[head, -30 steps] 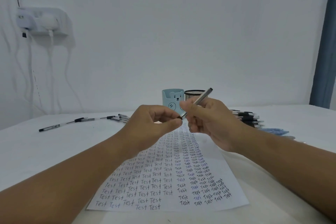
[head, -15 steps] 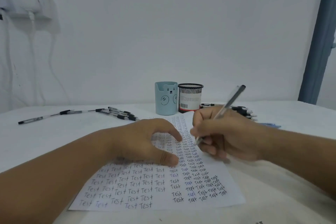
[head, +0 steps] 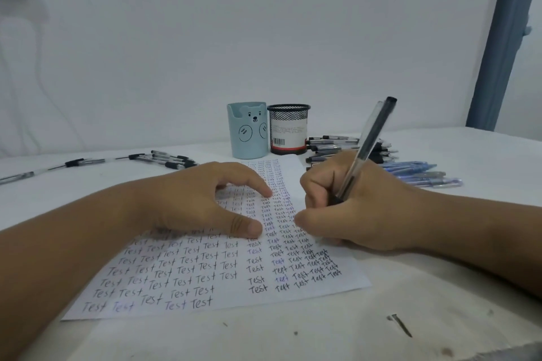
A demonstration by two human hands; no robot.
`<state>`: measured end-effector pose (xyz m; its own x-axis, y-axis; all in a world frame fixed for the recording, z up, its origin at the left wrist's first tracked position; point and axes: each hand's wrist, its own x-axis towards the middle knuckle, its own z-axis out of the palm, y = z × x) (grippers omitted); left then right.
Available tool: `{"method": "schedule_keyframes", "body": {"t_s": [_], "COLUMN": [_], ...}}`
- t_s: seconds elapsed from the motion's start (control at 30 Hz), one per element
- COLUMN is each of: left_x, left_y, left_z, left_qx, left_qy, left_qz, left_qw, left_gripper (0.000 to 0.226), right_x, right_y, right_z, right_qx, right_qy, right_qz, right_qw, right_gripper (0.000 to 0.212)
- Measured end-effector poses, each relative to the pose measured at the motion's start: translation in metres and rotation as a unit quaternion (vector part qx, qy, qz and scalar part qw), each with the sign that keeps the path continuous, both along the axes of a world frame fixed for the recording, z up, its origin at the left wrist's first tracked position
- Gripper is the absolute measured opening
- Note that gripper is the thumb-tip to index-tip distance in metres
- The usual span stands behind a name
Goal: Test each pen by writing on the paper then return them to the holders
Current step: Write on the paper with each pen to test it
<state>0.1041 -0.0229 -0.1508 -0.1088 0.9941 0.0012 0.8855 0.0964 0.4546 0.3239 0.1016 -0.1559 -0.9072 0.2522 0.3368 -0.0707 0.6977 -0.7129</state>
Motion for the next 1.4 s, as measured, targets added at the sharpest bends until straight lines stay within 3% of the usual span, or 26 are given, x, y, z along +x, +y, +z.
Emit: {"method": "schedule_keyframes", "body": {"t_s": [0.27, 0.5, 0.77, 1.0, 1.2, 1.4], "left_x": [0.0025, 0.0036, 0.0041, 0.0044, 0.0042, 0.0043], "left_y": [-0.0025, -0.0027, -0.0038, -0.003, -0.0041, -0.0038], "left_z": [0.0015, 0.002, 0.0015, 0.0024, 0.0019, 0.002], "left_qx": [-0.003, -0.004, -0.003, -0.005, -0.007, -0.009], "left_qy": [0.007, 0.004, -0.005, -0.005, -0.003, -0.001], "left_qz": [0.001, 0.004, 0.003, 0.003, 0.005, 0.003], "left_qw": [1.0, 1.0, 1.0, 1.0, 1.0, 1.0], "left_gripper": [0.073, 0.073, 0.071, 0.072, 0.073, 0.072], "right_x": [-0.0017, -0.0023, -0.001, -0.0026, -0.0019, -0.0031], "right_y": [0.0009, -0.0012, 0.0015, -0.0002, 0.004, 0.0021], "right_z": [-0.0007, -0.0016, -0.0011, -0.0023, -0.0022, -0.0026], "right_qx": [-0.001, 0.052, 0.021, 0.074, 0.026, 0.06], "right_qy": [-0.028, 0.005, -0.014, 0.011, -0.001, 0.006], "right_qz": [-0.007, 0.001, -0.002, 0.006, 0.012, 0.02], "right_qw": [1.0, 0.999, 1.0, 0.997, 1.0, 0.998], "right_gripper": [0.036, 0.035, 0.041, 0.036, 0.037, 0.035]}}
